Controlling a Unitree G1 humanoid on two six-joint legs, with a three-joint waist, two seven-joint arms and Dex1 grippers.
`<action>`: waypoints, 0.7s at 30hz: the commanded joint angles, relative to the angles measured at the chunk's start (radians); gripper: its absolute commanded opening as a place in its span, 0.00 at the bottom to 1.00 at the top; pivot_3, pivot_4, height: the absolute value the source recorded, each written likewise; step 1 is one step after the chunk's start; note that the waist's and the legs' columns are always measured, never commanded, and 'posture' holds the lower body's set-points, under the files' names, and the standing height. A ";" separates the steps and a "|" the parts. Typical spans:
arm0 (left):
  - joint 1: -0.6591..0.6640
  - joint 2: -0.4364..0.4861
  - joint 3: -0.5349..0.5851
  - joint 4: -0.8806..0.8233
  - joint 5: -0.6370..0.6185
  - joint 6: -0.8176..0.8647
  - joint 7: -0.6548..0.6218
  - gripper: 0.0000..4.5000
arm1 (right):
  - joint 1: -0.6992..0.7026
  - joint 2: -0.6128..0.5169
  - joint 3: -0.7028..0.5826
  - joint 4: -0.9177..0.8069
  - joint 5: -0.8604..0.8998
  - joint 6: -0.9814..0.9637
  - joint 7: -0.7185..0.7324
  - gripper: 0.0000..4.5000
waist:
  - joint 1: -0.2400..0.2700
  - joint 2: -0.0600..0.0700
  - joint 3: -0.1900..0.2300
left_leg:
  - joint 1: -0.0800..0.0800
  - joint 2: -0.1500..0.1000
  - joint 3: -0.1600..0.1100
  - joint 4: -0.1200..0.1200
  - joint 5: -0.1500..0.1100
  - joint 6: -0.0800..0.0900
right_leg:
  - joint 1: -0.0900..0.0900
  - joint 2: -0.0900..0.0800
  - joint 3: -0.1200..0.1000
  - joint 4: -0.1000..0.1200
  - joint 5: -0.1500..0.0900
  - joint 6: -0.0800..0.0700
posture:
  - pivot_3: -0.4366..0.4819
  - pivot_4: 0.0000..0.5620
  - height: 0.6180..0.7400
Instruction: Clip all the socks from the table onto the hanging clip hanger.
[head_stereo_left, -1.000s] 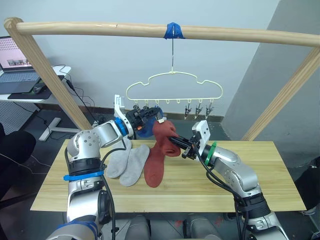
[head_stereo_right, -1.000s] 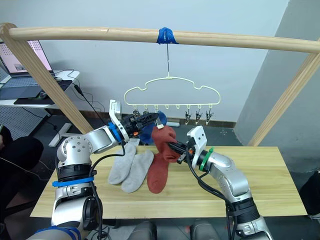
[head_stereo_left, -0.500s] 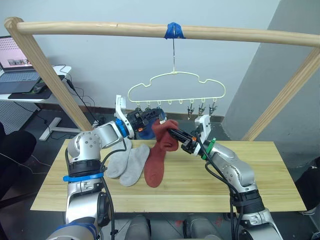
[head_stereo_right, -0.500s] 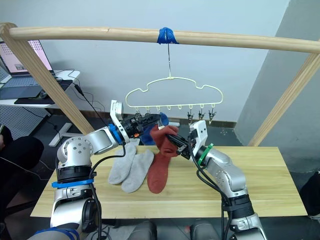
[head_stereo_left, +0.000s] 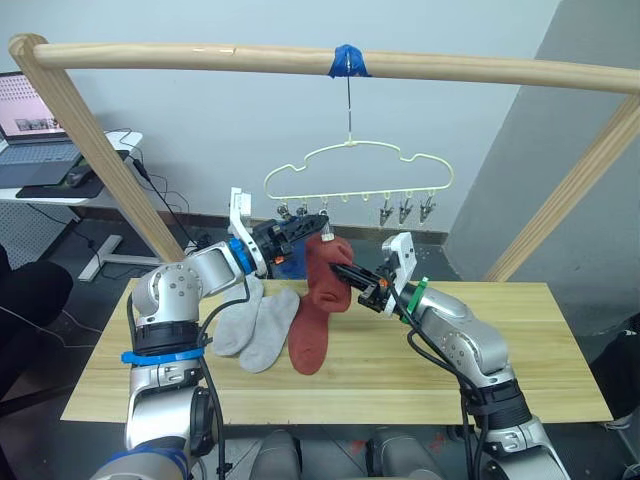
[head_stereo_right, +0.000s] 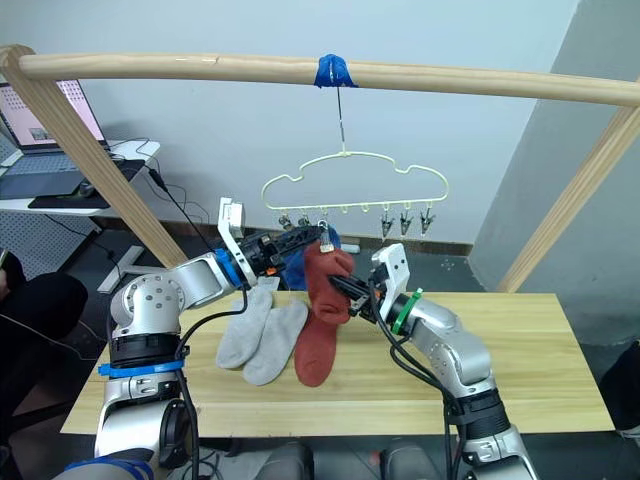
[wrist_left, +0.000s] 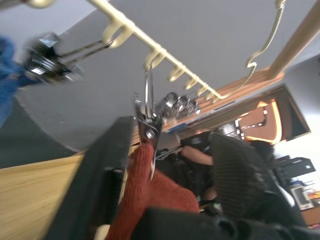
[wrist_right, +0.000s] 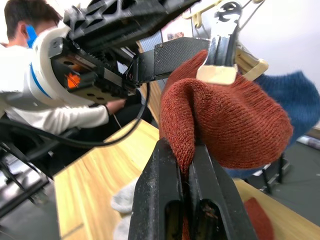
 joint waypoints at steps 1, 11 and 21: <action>0.037 0.039 -0.002 -0.113 -0.023 0.013 -0.020 0.90 | -0.011 0.025 0.017 -0.003 -0.017 -0.015 -0.022 0.00 | 0.001 0.000 0.000 | 0.000 0.000 0.000 0.000 0.000 0.000 | 0.000 0.000 0.000 0.000 0.000 0.000 | 0.48 0.17 1.00; 0.127 0.068 0.007 -0.244 -0.047 0.029 0.008 1.00 | -0.012 -0.011 -0.011 0.050 -0.069 -0.019 -0.052 0.70 | 0.010 0.000 0.000 | -0.001 0.000 0.000 0.000 0.000 0.000 | 0.000 -0.001 0.000 0.000 0.000 0.000 | 0.51 0.18 1.00; 0.231 0.100 -0.087 -0.384 0.211 -0.201 0.122 1.00 | 0.028 -0.095 -0.052 -0.057 -0.143 -0.091 -0.110 1.00 | 0.019 0.000 0.000 | -0.001 0.000 0.000 0.000 0.000 0.000 | -0.001 0.000 0.000 0.000 0.000 0.000 | 0.53 0.19 1.00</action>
